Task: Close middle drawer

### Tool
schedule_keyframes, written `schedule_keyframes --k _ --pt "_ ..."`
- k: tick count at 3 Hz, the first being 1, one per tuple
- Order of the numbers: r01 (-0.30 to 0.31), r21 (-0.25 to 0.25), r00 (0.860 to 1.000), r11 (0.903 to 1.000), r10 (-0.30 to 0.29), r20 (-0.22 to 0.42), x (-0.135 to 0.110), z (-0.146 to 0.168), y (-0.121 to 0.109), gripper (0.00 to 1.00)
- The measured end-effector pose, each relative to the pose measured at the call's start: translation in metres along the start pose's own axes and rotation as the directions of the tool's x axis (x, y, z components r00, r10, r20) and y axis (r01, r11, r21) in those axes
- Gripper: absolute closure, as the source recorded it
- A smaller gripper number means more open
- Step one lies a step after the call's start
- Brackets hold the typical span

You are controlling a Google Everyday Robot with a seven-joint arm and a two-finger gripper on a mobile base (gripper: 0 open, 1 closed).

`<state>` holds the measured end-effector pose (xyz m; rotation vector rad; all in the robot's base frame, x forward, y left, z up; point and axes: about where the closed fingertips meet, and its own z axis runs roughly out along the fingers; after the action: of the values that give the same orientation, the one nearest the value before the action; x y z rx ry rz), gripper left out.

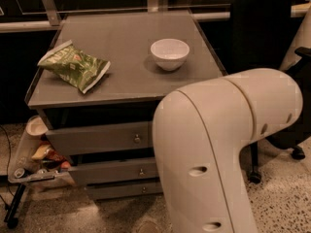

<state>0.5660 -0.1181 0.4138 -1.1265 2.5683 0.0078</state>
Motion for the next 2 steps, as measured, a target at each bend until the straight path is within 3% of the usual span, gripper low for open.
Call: schedule_keyframes --k 1,2 --pt "-0.003 0.023 1.0 0.9997 0.003 0.002 -0.0086 0.0071 -0.007 1.0" --pt "-0.002 0.025 1.0 0.9997 0.002 0.002 -0.0092 0.0071 -0.0076 0.82"
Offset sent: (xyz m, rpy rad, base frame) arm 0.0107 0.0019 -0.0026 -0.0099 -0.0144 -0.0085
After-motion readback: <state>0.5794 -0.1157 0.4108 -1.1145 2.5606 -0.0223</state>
